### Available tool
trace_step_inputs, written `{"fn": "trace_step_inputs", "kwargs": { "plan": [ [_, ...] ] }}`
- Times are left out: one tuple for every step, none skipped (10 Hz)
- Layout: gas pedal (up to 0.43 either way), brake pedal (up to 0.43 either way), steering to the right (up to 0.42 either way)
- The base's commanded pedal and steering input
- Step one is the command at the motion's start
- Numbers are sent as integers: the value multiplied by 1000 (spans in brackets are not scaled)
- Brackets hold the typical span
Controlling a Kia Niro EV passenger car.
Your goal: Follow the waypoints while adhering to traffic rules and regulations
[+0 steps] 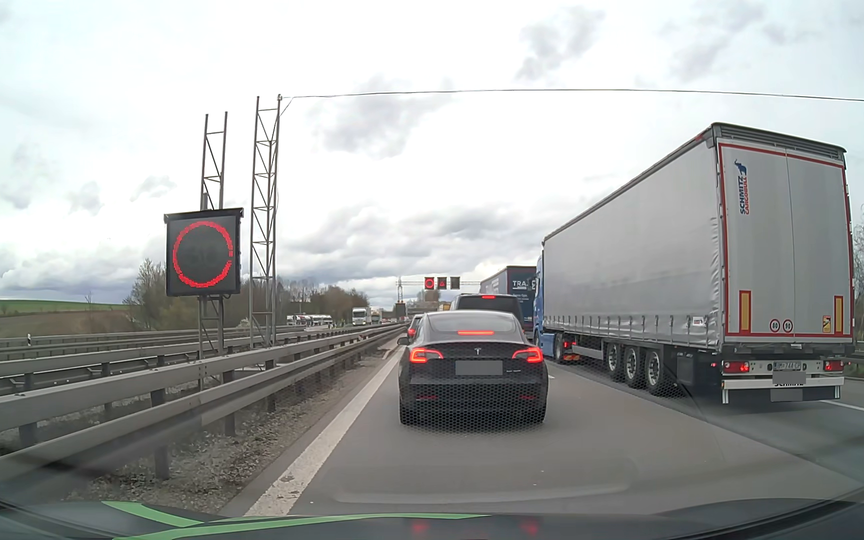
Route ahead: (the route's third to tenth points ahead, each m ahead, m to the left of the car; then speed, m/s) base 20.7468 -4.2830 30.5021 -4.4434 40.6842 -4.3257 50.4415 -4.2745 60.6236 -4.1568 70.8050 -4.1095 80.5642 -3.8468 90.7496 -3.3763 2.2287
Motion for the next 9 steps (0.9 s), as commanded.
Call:
{"fn": "trace_step_inputs", "kwargs": {
  "plan": [
    [0,195,-1],
    [0,195,-1],
    [0,195,-2],
    [0,195,-2],
    [0,201,-2],
    [0,201,-2],
    [0,201,-3],
    [0,201,-3],
    [0,195,-3]
  ]
}}
